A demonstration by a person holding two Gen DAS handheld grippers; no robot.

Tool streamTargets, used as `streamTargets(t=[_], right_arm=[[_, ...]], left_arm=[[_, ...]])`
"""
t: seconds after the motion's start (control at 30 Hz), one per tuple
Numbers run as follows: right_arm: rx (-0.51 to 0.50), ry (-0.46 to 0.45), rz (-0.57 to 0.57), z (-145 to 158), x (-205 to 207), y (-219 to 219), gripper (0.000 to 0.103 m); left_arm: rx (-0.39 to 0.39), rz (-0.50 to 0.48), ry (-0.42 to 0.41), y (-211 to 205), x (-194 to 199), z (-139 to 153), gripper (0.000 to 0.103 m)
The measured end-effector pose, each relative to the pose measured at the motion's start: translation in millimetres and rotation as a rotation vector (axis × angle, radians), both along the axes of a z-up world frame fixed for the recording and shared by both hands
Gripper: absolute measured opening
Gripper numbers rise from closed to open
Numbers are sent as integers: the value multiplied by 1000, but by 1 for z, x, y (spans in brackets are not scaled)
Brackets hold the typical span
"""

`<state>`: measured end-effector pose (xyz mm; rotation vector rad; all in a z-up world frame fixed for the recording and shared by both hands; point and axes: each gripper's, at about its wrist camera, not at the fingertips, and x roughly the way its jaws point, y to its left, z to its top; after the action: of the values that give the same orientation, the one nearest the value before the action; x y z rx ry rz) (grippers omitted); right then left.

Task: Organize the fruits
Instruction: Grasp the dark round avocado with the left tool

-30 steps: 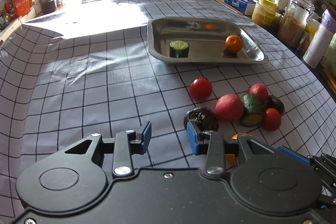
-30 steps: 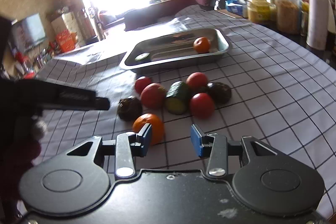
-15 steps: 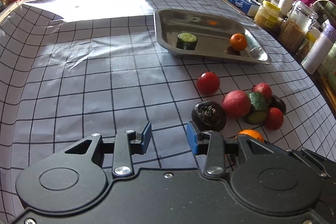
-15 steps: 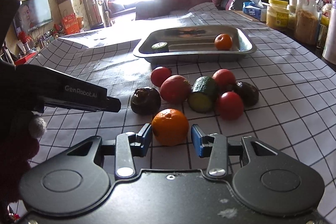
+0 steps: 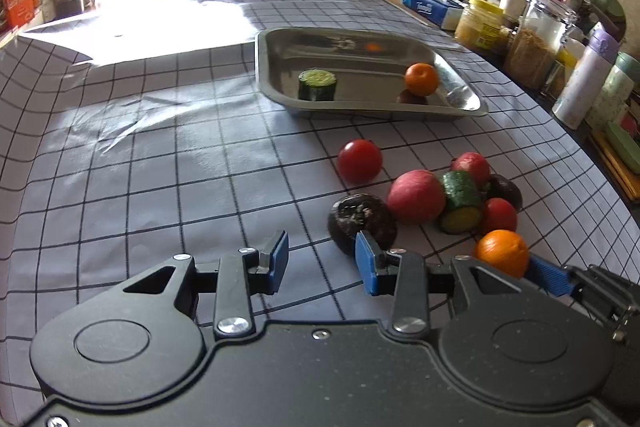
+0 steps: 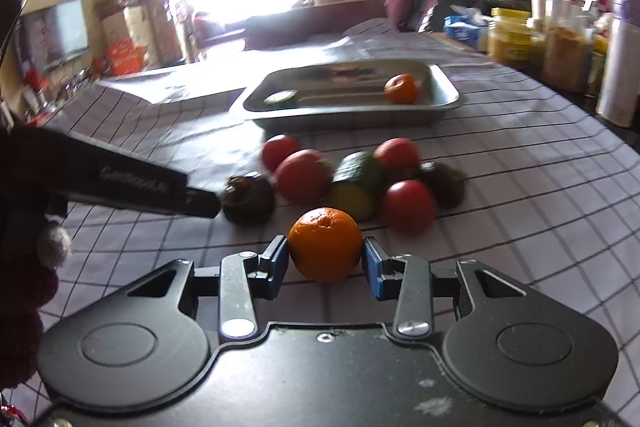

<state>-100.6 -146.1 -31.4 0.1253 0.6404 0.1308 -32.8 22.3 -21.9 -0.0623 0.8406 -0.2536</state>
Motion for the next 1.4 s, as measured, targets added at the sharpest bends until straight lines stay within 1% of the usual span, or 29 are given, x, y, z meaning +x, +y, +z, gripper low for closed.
streamTargets(t=[0.1,0.17,0.23,0.27,0.3,0.33,0.53,0.63,0.93,1.0,1.17,1.3,1.4], right_arm=[[13,3,-43,-1,0,-15,41],[43,12,-55,-2,1,-25,41],[72,14,-57,-3,2,-31,41],[81,15,-60,-4,3,-33,41],[87,19,-59,-5,3,-34,41],[94,24,-56,-6,4,-36,41],[160,34,-47,-10,7,-44,41],[169,35,-45,-10,7,-44,41],[219,36,-39,-12,9,-49,41],[220,36,-39,-12,9,-50,41],[216,37,-39,-12,9,-49,41],[204,41,-40,-12,9,-48,41],[175,41,-43,-10,8,-44,41]], left_arm=[[7,-31,-18,-7,-3,0,47],[10,-49,-32,-12,-4,1,47],[19,-61,-47,-17,-5,2,49],[25,-64,-52,-19,-6,2,52],[32,-62,-57,-21,-5,1,55],[40,-59,-59,-23,-5,0,55],[72,-52,-43,-33,1,-7,55],[87,-49,-35,-37,3,-11,55],[130,-22,-54,-46,7,-17,55],[127,-21,-57,-47,7,-17,52],[120,-16,-51,-47,5,-16,52],[86,-17,-8,-45,2,-13,52],[55,-17,45,-41,-1,-9,52]])
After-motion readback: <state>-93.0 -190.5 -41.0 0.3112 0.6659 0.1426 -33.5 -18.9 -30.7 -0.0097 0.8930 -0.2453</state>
